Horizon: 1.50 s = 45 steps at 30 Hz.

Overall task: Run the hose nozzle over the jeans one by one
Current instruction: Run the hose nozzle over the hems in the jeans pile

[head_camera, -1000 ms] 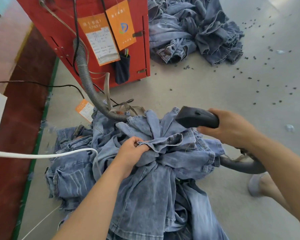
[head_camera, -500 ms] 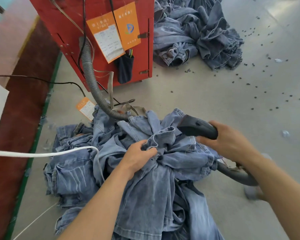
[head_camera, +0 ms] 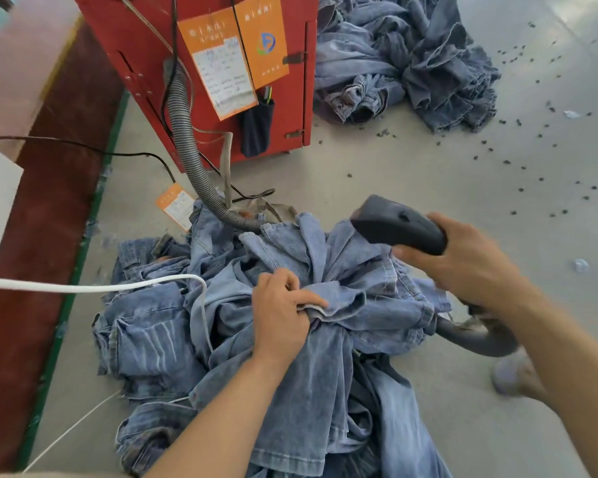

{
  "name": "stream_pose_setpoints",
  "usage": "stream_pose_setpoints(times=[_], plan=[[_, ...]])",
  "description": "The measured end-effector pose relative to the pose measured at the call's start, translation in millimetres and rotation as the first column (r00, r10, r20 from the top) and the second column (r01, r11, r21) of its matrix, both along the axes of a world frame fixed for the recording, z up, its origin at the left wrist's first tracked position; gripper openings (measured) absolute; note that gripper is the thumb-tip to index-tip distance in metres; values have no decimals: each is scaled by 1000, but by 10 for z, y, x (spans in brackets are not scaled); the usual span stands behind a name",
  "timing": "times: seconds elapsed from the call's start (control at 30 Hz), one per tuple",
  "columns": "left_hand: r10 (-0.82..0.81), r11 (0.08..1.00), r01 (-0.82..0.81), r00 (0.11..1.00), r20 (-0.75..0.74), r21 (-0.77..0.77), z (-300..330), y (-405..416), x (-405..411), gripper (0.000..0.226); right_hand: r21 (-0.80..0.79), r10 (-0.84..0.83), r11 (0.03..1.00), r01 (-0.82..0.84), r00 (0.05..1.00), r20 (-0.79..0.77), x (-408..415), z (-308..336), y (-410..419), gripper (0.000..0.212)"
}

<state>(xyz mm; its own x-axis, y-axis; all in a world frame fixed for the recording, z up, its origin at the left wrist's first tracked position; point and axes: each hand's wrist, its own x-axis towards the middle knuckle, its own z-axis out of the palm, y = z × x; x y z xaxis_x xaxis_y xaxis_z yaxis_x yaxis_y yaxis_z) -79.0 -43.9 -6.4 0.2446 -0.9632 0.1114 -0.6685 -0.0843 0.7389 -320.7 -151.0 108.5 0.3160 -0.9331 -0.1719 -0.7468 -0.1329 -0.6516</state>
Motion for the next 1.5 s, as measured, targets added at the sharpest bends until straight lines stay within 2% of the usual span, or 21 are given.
stream_pose_setpoints(times=[0.07,0.17,0.33,0.43,0.5,0.57,0.63,0.7,0.77,0.83,0.87,0.9,0.97,1.03,1.1,1.2,1.3,1.43,1.5], plan=[[203,976,-197,977,69,-89,-18,60,-31,42,107,98,990,-91,993,-62,-300,54,42,22],[315,945,-306,946,74,-114,-96,101,20,41,236,228,955,-178,952,-203,-535,-70,168,26],[258,957,-261,965,-40,-129,-156,123,46,45,203,302,945,-256,922,-242,-305,-326,224,23],[237,962,-242,970,-54,-125,-146,114,19,45,194,443,896,-400,835,-326,56,-359,252,27],[212,963,-225,972,-100,-145,-131,112,37,45,162,491,871,-465,800,-344,262,-394,308,36],[217,961,-238,964,-151,-139,-114,95,71,43,120,479,877,-465,824,-304,321,-383,304,41],[260,957,-284,927,-269,-54,-43,86,106,41,93,395,919,-384,896,-205,210,-337,242,35],[306,951,-287,835,-458,111,16,74,156,53,64,264,964,-257,953,-152,-12,-263,134,29],[306,950,-166,667,-680,264,71,65,255,55,79,186,981,-175,971,-149,-187,-200,50,26],[281,955,-2,329,-902,297,113,83,348,61,120,192,977,-174,968,-161,-202,-199,22,25],[259,958,78,176,-950,276,137,88,377,63,141,216,971,-192,960,-176,-135,-204,29,24],[237,957,148,98,-967,249,161,101,391,65,162,256,960,-227,948,-191,-38,-209,47,25],[194,947,249,55,-979,202,183,131,384,69,180,362,927,-331,913,-188,208,-206,117,28],[189,938,286,61,-980,198,202,143,370,74,140,410,909,-392,901,-140,383,-179,172,28],[195,934,286,100,-976,216,221,124,381,71,81,370,927,-367,928,-36,418,-106,172,28],[237,925,299,28,-971,234,276,57,410,53,13,257,966,-258,965,41,244,-1,101,26],[292,924,282,-82,-953,259,266,18,416,40,32,219,975,-218,973,-70,-37,3,92,24],[366,902,287,-119,-923,322,188,12,279,39,107,319,947,-302,912,-256,108,-183,284,27],[372,905,278,-156,-915,321,151,29,266,40,49,330,943,-330,900,-284,335,-281,349,31]])
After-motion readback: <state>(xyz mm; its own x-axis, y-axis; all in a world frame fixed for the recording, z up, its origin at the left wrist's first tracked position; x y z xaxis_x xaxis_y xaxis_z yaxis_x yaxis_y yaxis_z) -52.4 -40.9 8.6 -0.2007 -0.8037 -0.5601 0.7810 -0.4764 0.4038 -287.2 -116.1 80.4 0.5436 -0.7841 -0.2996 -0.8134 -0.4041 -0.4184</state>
